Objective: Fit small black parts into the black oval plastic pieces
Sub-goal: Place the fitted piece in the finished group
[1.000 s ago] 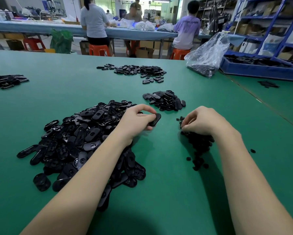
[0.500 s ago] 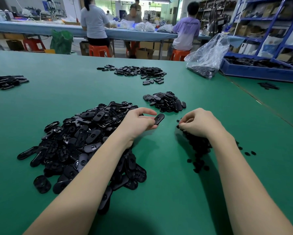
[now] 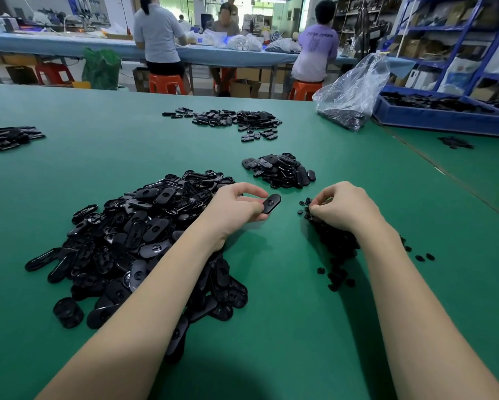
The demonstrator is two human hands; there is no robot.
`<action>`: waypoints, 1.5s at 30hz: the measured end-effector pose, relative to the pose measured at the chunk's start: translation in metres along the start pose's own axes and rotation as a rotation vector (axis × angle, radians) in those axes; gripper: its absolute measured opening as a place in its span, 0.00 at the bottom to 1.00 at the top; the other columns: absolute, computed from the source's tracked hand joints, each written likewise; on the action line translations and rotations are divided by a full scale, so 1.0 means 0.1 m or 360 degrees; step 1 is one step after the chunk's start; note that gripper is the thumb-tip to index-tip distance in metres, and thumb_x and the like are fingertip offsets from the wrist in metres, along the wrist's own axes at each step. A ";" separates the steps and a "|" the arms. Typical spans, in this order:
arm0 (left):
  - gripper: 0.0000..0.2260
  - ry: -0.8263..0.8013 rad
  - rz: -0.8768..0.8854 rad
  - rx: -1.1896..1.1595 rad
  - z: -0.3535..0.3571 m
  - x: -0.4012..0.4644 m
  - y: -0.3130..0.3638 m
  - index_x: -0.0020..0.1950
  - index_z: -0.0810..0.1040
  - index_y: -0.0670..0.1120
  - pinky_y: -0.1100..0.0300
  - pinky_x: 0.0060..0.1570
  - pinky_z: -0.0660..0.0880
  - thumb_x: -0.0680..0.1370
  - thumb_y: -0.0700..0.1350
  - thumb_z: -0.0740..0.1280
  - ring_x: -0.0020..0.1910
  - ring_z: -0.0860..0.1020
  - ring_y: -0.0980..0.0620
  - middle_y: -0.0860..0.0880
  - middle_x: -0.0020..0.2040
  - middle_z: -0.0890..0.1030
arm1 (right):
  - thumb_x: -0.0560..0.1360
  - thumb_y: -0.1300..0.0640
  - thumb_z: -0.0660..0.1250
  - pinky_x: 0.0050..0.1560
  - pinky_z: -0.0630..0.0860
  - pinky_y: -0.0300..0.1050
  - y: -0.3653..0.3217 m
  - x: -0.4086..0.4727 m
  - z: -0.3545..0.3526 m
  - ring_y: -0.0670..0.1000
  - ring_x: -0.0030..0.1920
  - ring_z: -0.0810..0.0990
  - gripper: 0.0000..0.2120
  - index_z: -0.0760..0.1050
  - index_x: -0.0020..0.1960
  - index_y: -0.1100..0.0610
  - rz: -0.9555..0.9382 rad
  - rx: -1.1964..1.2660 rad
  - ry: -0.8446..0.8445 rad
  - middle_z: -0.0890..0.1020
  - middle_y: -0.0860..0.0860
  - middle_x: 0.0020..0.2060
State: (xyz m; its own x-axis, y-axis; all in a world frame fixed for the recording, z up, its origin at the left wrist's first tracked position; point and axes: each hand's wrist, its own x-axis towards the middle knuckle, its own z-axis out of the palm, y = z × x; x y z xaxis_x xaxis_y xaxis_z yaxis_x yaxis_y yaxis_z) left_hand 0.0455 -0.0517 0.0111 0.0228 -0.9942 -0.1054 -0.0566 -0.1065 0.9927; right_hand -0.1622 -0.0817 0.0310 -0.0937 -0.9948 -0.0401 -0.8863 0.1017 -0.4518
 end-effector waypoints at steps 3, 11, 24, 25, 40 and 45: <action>0.11 0.0007 0.0010 -0.0009 0.00 -0.01 0.01 0.51 0.81 0.41 0.66 0.44 0.81 0.77 0.28 0.64 0.37 0.84 0.52 0.43 0.45 0.85 | 0.73 0.56 0.71 0.46 0.78 0.43 0.04 0.01 -0.04 0.47 0.45 0.82 0.06 0.85 0.44 0.46 -0.0070 0.0286 -0.0079 0.86 0.46 0.44; 0.11 -0.0031 0.0026 -0.0051 0.02 -0.04 0.03 0.51 0.81 0.41 0.66 0.45 0.81 0.76 0.27 0.66 0.37 0.84 0.52 0.41 0.45 0.85 | 0.68 0.56 0.79 0.32 0.66 0.38 -0.08 -0.07 -0.05 0.45 0.27 0.73 0.06 0.87 0.45 0.52 -0.0203 0.0981 -0.0413 0.85 0.46 0.37; 0.11 -0.0131 -0.0006 -0.0288 0.02 -0.04 0.06 0.53 0.83 0.40 0.65 0.48 0.81 0.76 0.27 0.66 0.41 0.85 0.51 0.42 0.47 0.86 | 0.72 0.57 0.77 0.31 0.64 0.39 -0.13 -0.05 0.01 0.45 0.26 0.69 0.06 0.87 0.46 0.47 -0.0301 0.1091 -0.0395 0.77 0.50 0.34; 0.12 -0.0145 -0.0007 -0.0300 0.01 -0.04 0.06 0.54 0.83 0.40 0.65 0.48 0.81 0.76 0.27 0.66 0.42 0.85 0.50 0.42 0.48 0.86 | 0.72 0.58 0.76 0.30 0.64 0.38 -0.14 -0.05 0.01 0.46 0.26 0.68 0.06 0.87 0.46 0.47 -0.0325 0.1071 -0.0392 0.76 0.50 0.34; 0.12 -0.0112 0.0045 -0.0239 -0.01 -0.02 0.05 0.53 0.82 0.42 0.65 0.47 0.81 0.77 0.28 0.66 0.43 0.83 0.51 0.41 0.51 0.84 | 0.69 0.58 0.78 0.29 0.63 0.41 -0.21 -0.06 0.02 0.48 0.25 0.73 0.09 0.81 0.46 0.50 -0.0265 0.1128 -0.0347 0.86 0.56 0.38; 0.11 -0.0109 0.0079 -0.0231 -0.02 0.00 0.04 0.52 0.83 0.43 0.65 0.49 0.81 0.77 0.30 0.68 0.42 0.83 0.55 0.46 0.47 0.85 | 0.72 0.58 0.77 0.23 0.62 0.35 -0.21 -0.06 0.02 0.46 0.26 0.75 0.05 0.84 0.41 0.49 -0.0261 0.1238 -0.0404 0.85 0.45 0.36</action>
State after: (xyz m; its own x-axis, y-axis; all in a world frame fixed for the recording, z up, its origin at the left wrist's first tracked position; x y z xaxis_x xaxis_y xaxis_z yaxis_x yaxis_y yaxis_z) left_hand 0.0470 -0.0523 0.0147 -0.0451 -0.9975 -0.0551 0.0888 -0.0589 0.9943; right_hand -0.1421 -0.0778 0.0391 0.1966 -0.9774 -0.0777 -0.3049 0.0144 -0.9523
